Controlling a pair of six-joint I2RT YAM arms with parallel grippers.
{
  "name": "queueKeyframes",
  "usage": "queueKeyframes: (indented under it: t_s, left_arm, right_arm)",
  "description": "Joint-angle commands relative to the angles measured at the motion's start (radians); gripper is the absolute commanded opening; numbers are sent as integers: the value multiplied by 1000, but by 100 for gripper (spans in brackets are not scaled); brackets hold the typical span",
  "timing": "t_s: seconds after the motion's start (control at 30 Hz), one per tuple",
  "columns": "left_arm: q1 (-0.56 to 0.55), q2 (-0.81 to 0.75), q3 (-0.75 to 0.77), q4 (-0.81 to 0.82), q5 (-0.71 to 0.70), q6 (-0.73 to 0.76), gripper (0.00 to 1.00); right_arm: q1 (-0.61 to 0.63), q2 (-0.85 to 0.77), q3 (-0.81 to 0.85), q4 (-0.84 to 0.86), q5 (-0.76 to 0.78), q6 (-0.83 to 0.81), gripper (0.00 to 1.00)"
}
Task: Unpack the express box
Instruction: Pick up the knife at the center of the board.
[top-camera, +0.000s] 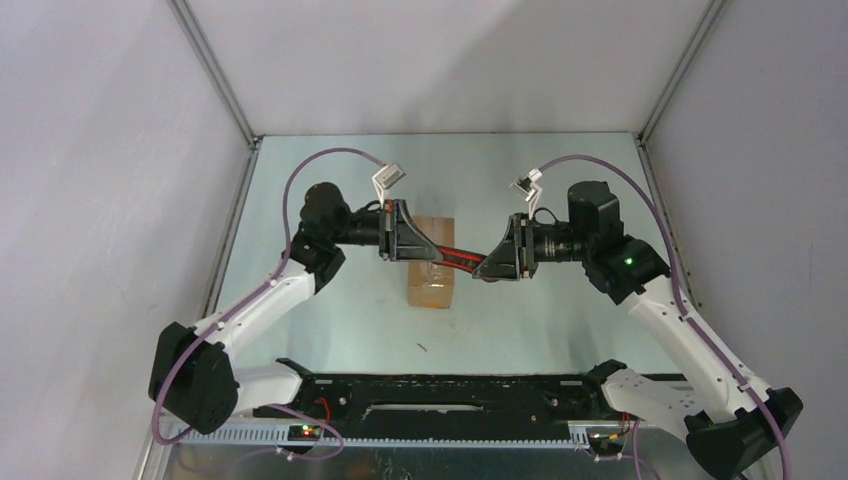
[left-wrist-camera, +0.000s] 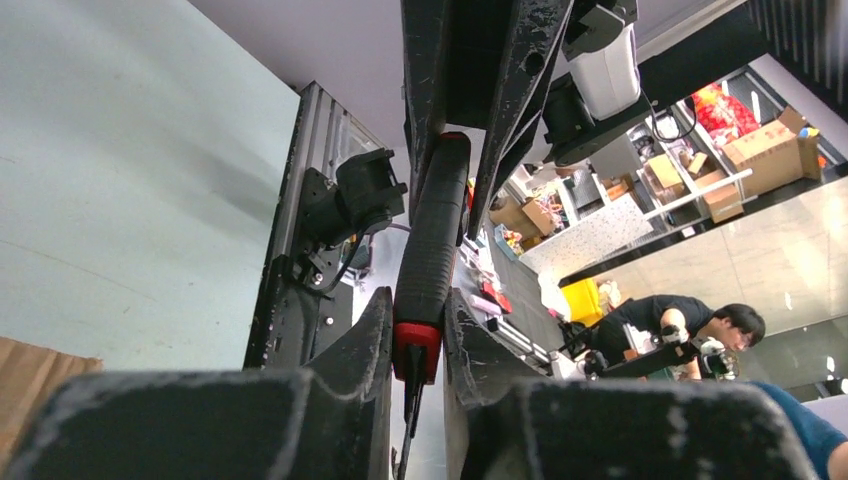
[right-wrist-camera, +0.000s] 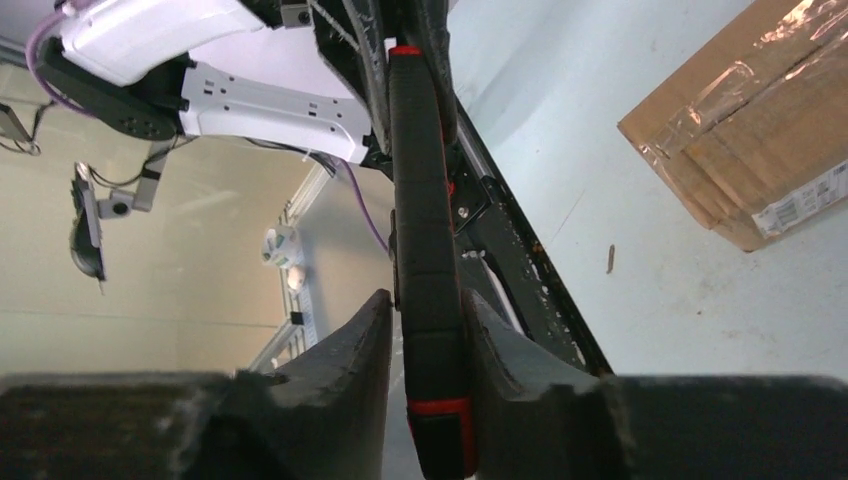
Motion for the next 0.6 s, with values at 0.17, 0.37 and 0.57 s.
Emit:
queueKeyframes:
  t_s: [0.17, 0.37, 0.57]
  left_arm:
    - [-7, -11, -21, 139, -63, -90, 0]
    - [38, 28, -78, 428, -86, -305, 0]
    - [37, 27, -84, 395, -106, -280, 0]
  right_arm:
    - [-6, -19, 29, 149, 54, 107, 54]
    - [-19, -34, -4, 162, 29, 126, 53]
    - [-24, -49, -40, 263, 54, 220, 46]
